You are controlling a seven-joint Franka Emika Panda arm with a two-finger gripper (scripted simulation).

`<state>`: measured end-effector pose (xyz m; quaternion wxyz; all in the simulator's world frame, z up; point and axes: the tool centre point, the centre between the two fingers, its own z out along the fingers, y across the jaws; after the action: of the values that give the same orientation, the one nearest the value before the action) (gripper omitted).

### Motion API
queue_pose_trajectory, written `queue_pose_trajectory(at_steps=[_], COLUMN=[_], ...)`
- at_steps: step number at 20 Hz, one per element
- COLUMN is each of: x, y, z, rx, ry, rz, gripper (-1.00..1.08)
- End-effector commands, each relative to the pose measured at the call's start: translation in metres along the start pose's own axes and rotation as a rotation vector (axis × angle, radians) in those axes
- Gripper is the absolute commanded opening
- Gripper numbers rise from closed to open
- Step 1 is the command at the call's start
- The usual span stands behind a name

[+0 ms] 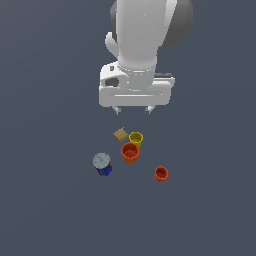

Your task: Pick up a designated object from a clutter of objects.

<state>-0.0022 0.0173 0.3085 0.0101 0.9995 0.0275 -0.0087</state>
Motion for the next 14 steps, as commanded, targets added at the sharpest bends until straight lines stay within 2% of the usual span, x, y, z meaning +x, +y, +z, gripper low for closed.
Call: queue_pose_trajectory(at_steps=[1, 14], x=[0.0, 0.0019], y=[0.0, 0.0036], z=[0.0, -0.0023], rx=[0.0, 0.001], ry=[0.0, -0.01], rz=[0.0, -0.031], gripper=[1.0, 1.0])
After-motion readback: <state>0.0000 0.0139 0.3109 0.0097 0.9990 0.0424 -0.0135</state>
